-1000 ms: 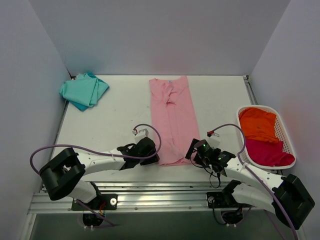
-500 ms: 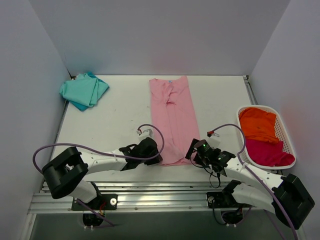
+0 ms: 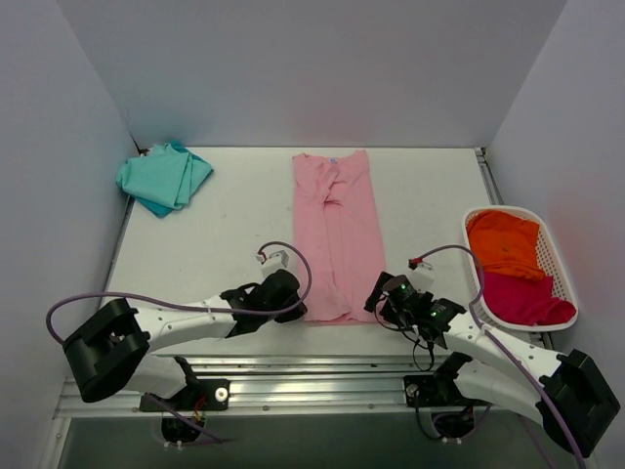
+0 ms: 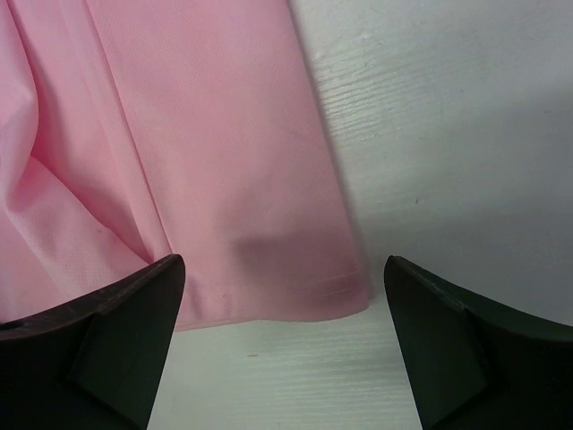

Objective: Fold and stack the t-shirts
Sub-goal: Fold the tshirt

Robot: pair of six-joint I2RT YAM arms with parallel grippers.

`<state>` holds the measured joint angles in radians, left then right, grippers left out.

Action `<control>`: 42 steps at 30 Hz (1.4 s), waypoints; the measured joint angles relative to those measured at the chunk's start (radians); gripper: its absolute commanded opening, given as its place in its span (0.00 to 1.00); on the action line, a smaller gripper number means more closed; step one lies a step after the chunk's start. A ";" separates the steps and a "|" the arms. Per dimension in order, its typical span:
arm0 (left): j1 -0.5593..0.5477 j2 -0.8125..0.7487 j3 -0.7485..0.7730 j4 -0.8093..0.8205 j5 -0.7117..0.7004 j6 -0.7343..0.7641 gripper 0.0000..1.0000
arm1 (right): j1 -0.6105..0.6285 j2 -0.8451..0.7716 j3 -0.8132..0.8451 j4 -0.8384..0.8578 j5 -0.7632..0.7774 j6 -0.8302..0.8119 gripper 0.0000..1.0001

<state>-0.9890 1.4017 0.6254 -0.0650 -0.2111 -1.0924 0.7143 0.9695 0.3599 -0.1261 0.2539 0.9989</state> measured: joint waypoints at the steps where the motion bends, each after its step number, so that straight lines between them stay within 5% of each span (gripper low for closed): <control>1: 0.001 -0.027 -0.001 -0.014 -0.013 0.000 0.02 | 0.000 -0.014 -0.004 -0.004 0.000 0.003 0.85; 10: 0.010 -0.079 -0.031 -0.027 -0.047 0.000 0.02 | 0.020 -0.079 -0.036 -0.018 -0.003 0.040 0.70; 18: 0.010 -0.012 -0.039 -0.023 -0.042 0.000 0.02 | 0.082 -0.081 -0.058 -0.021 -0.011 0.081 0.31; 22: 0.010 -0.011 -0.039 -0.020 -0.041 0.000 0.02 | 0.100 -0.091 -0.058 -0.022 -0.011 0.102 0.24; 28: 0.010 -0.022 -0.047 -0.021 -0.042 0.000 0.02 | 0.106 -0.088 -0.058 -0.027 -0.009 0.113 0.00; 42: 0.010 -0.153 -0.053 -0.109 -0.056 0.000 0.02 | 0.119 -0.156 -0.048 -0.127 0.014 0.124 0.00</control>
<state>-0.9787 1.2488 0.5728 -0.1745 -0.2672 -1.0924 0.8330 0.8131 0.3119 -0.2535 0.2680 1.1225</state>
